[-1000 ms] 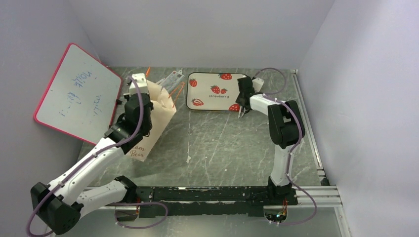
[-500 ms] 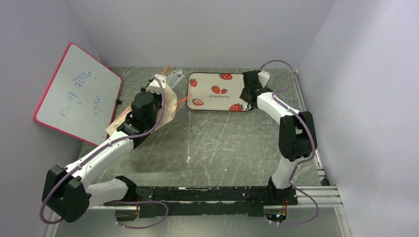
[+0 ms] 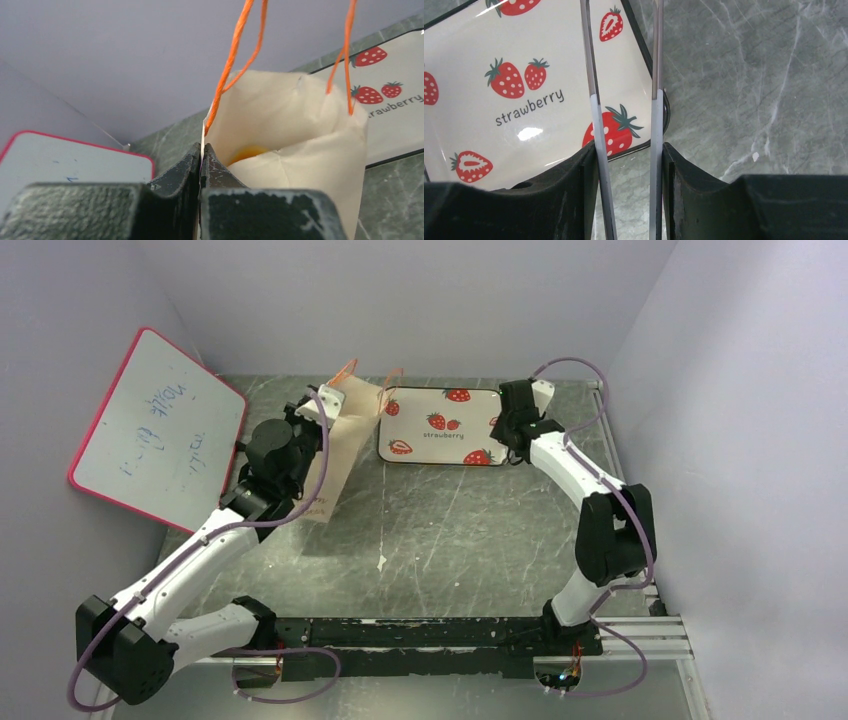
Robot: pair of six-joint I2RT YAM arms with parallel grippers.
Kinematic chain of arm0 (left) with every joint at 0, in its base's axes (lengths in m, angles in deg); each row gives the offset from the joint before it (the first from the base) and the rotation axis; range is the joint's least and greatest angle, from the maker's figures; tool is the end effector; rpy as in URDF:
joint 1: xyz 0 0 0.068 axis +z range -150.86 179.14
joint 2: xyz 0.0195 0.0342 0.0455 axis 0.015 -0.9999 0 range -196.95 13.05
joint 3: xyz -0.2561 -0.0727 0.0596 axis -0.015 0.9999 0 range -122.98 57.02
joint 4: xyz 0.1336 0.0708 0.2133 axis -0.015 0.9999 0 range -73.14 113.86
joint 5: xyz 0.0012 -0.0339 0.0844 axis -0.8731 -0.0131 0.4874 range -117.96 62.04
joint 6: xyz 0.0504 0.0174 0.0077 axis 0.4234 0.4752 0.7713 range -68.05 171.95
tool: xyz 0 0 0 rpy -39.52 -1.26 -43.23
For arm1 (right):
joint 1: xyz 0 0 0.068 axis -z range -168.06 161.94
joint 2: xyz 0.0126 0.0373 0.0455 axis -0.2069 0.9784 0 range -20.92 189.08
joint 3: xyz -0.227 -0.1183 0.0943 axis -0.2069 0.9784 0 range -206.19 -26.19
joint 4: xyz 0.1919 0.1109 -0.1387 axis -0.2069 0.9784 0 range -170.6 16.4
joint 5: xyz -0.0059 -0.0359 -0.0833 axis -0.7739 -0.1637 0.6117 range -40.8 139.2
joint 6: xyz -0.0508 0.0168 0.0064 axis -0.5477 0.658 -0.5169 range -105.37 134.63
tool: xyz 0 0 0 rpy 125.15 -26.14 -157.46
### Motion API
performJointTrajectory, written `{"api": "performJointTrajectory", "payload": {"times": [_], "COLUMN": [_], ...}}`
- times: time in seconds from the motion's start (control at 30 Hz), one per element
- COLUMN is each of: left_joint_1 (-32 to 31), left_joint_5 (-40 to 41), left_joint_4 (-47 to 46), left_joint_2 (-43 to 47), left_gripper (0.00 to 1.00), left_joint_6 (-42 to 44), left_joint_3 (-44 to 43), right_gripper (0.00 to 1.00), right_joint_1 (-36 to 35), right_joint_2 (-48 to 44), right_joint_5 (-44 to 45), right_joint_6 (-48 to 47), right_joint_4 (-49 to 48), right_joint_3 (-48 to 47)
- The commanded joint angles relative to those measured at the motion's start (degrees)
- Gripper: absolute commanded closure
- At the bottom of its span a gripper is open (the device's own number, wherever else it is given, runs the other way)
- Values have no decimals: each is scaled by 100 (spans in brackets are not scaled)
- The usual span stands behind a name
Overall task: Take the fake bread out of the paper bag
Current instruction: Place the paper bag at the center of the board.
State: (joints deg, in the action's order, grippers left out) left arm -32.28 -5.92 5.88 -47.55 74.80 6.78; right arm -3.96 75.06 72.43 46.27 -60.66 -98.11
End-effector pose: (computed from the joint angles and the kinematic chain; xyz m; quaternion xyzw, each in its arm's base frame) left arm 0.2196 -0.1186 0.3597 0.1938 0.6763 0.0819 0.7059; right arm 0.3621 0.0886 0.2568 0.2013 0.8824 -0.0153 0.4249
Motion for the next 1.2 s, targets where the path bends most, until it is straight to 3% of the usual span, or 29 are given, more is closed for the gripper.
{"api": "performJointTrajectory", "payload": {"times": [0.0,0.13,0.4,0.57,0.8,1.17], "left_joint_1": [13,-111,-1233,-1720,-2270,-2755], "left_joint_5": [-215,-316,310,461,342,927], "left_joint_4": [-210,-525,-341,76,854,600], "left_joint_2": [-86,120,456,623,424,491], "left_gripper": [93,93,93,93,93,93], "left_joint_6": [845,846,669,91,-749,-1566], "left_joint_3": [-391,227,1189,1265,960,1259], "right_gripper": [59,59,59,59,59,59], "right_joint_1": [-89,-180,-622,-1172,-1418,-2771], "right_joint_2": [-324,-485,-985,-1214,-1448,-2165], "right_joint_5": [11,15,76,354,250,1016], "right_joint_6": [-122,-115,-153,-182,-140,-1], "right_joint_4": [-32,13,289,602,940,2259], "right_joint_3": [26,84,64,-141,-66,-362]}}
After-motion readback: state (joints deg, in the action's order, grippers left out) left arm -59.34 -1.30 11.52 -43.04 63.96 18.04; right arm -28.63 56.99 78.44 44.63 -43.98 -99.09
